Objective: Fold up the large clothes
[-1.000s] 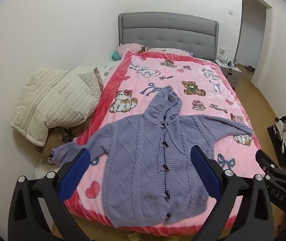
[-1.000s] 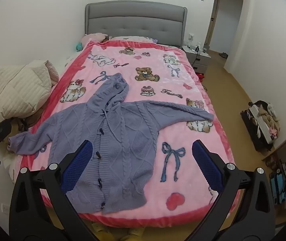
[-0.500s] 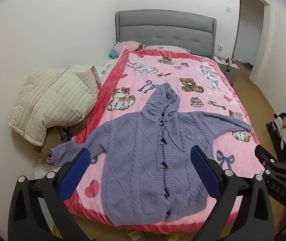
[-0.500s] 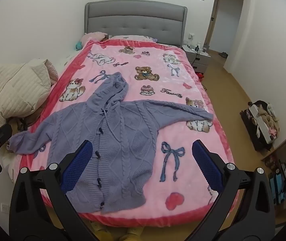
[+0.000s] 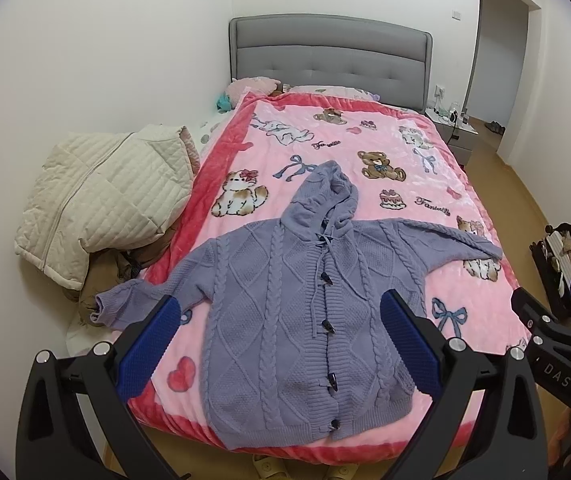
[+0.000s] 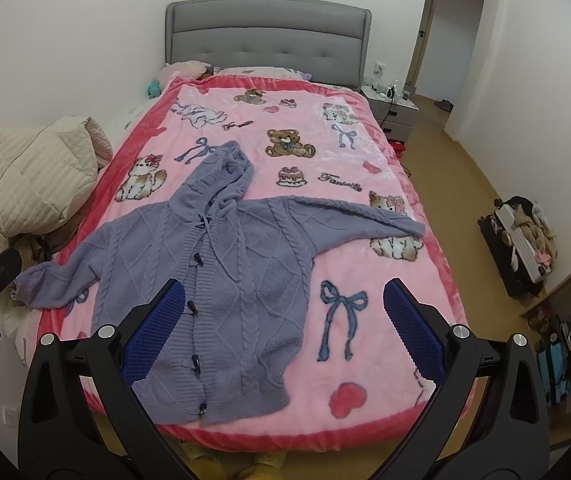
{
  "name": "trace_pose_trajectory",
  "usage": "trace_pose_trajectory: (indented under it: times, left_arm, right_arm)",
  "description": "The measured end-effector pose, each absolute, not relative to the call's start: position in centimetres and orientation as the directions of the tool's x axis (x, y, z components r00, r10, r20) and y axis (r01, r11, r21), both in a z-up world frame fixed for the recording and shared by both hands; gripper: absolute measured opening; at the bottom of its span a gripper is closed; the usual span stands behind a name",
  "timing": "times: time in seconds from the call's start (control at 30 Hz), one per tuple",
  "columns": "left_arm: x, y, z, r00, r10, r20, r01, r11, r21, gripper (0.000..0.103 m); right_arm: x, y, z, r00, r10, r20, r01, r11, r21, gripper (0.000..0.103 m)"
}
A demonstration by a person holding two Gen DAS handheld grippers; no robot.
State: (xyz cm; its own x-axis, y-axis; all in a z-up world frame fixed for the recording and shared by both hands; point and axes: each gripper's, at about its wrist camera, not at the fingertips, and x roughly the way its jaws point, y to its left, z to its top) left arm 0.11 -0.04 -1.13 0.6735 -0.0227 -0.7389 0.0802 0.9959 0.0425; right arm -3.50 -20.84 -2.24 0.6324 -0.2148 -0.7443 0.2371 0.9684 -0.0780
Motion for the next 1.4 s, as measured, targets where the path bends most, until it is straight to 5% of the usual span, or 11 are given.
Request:
trace_pose_trajectory:
  times: [1.27, 1.4]
  left_arm:
    - [1.8, 0.8, -2.6, 0.661, -0.012, -0.750, 0.073, 0.996, 0.048, 0.098]
    - [2.0, 1.5, -3.0, 0.670, -0.049, -0.740, 0.047, 0.999, -0.023, 0.098]
  right_arm:
    - [-2.7, -21.5, -3.0, 0.621, -0.223, -0.751, 0.236, 0.967, -0.092, 0.095]
    - [-2.2, -21.0, -2.6, 0.641, -0.211, -0.738, 0.217, 0.972, -0.089, 0.095]
